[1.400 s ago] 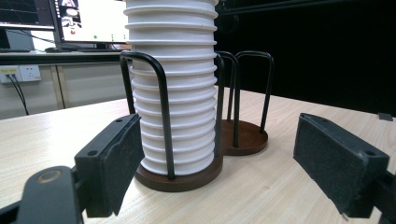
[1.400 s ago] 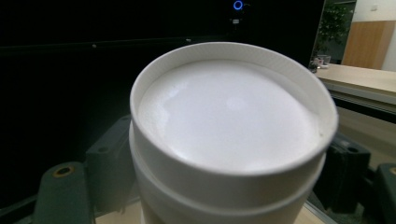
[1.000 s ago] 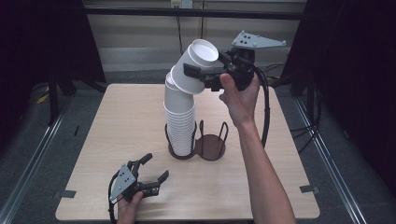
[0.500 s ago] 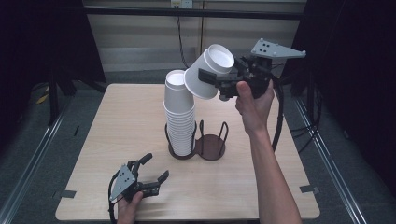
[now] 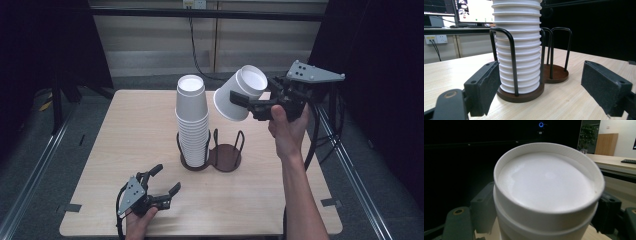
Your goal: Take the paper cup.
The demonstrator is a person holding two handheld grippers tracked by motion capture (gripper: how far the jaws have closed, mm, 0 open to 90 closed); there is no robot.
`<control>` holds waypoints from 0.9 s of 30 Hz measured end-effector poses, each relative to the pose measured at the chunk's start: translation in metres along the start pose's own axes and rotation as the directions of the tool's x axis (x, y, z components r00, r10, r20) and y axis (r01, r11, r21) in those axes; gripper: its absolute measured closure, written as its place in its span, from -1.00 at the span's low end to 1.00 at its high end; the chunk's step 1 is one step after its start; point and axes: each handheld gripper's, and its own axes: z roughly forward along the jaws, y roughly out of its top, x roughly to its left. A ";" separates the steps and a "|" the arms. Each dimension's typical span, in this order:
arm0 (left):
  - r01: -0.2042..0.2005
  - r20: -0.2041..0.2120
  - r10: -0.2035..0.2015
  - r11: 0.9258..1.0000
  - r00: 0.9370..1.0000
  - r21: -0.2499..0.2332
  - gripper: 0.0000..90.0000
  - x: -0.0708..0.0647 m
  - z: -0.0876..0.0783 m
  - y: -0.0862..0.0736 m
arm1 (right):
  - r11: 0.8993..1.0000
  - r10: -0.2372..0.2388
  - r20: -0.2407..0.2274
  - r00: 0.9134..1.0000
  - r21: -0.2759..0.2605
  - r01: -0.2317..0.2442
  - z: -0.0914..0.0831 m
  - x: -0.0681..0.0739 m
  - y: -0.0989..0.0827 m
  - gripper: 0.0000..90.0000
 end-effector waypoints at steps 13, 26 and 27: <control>-0.020 0.037 0.018 0.999 0.999 0.048 -0.65 0.002 0.004 0.002 | 0.999 -0.005 0.000 1.000 0.054 0.005 -0.008 0.007 -0.031 -0.53; 0.019 0.106 -0.025 0.998 0.994 0.061 -0.64 -0.001 0.005 0.012 | 0.997 0.020 -0.032 0.999 0.076 -0.017 -0.004 0.015 -0.070 -0.53; 0.015 0.115 -0.022 0.998 0.993 0.061 -0.63 -0.001 0.005 0.015 | 0.996 0.022 -0.031 0.999 0.083 -0.020 -0.004 0.016 -0.073 -0.53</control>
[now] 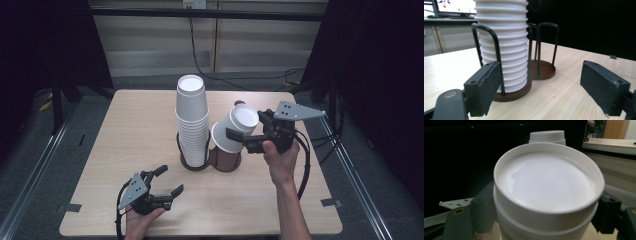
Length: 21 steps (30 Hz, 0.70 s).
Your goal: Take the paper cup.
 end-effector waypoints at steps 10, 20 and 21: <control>-0.005 0.059 0.005 1.000 0.998 -0.009 -0.62 -0.005 0.006 0.013 | 0.999 0.016 -0.011 1.000 0.042 -0.015 0.007 0.004 -0.028 -0.53; -0.017 0.124 0.015 1.000 0.992 0.014 -0.63 -0.012 0.015 0.020 | 0.998 0.043 -0.043 0.998 0.052 -0.041 0.010 0.011 -0.050 -0.52; -0.012 0.125 0.011 1.000 0.992 0.009 -0.63 -0.013 0.016 0.020 | 0.998 0.043 -0.046 0.998 0.054 -0.041 0.011 0.012 -0.052 -0.53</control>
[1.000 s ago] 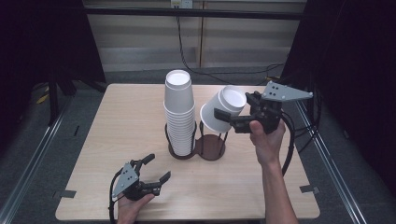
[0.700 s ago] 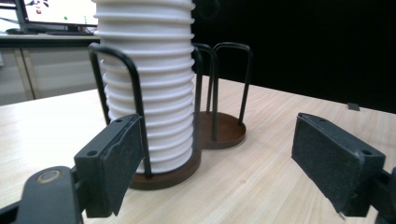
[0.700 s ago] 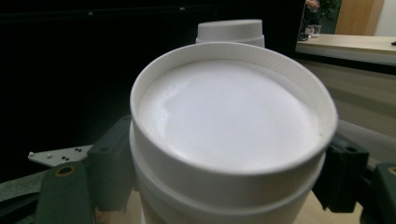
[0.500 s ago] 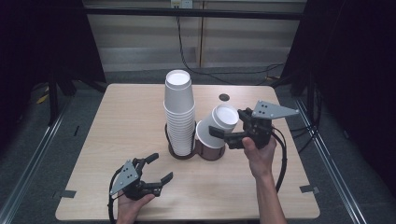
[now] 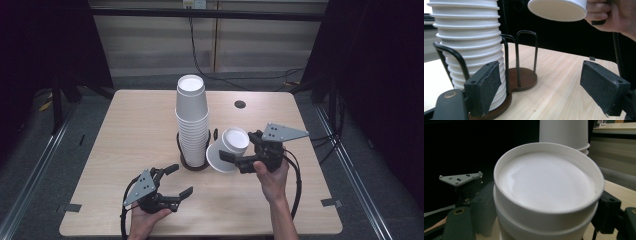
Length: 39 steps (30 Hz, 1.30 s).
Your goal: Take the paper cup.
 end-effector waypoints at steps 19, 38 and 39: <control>-0.048 0.075 0.048 0.999 0.996 -0.006 -0.65 -0.008 0.008 0.007 | 0.999 0.018 -0.050 0.999 0.030 -0.017 0.015 0.013 -0.029 -0.53; -0.057 0.156 0.055 0.998 0.986 0.010 -0.66 -0.015 0.022 0.007 | 0.995 0.035 -0.119 0.992 0.099 -0.024 0.036 0.024 -0.056 -0.53; -0.054 0.150 0.051 0.998 0.987 0.011 -0.66 -0.016 0.023 0.007 | 0.995 0.039 -0.125 0.991 0.100 -0.026 0.037 0.025 -0.057 -0.53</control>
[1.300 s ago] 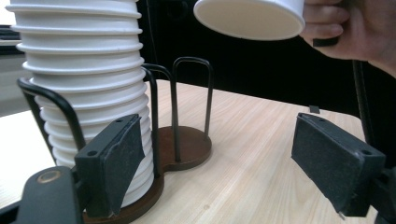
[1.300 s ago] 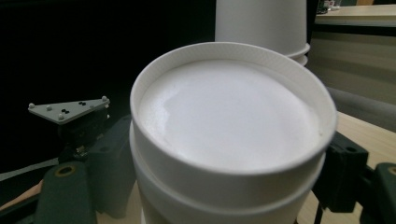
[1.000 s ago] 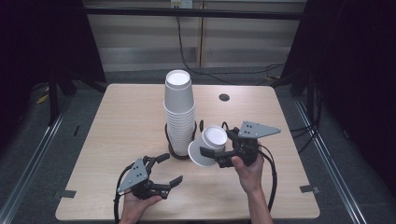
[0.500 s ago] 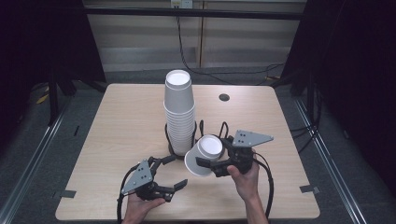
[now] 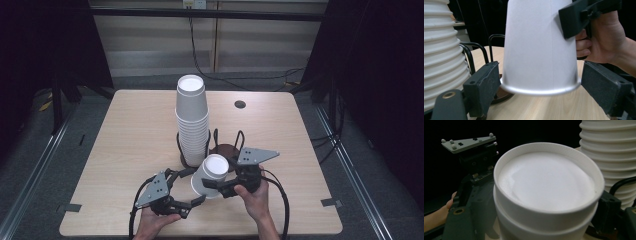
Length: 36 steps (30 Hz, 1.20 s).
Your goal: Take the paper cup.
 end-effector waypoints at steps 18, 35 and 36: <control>0.036 0.008 -0.036 0.999 0.999 0.020 -0.82 0.002 0.015 -0.005 | 1.000 0.013 -0.056 0.998 -0.006 -0.013 0.016 0.003 -0.006 -0.52; 0.061 0.017 -0.062 0.997 0.998 0.039 -0.66 0.004 0.017 -0.007 | 1.000 0.014 -0.051 0.999 -0.007 -0.014 0.021 0.002 -0.009 -0.58; 0.056 0.015 -0.057 0.997 0.998 0.047 -0.65 0.004 0.017 -0.007 | 1.000 0.017 -0.048 0.999 -0.010 -0.018 0.020 0.002 -0.009 -0.59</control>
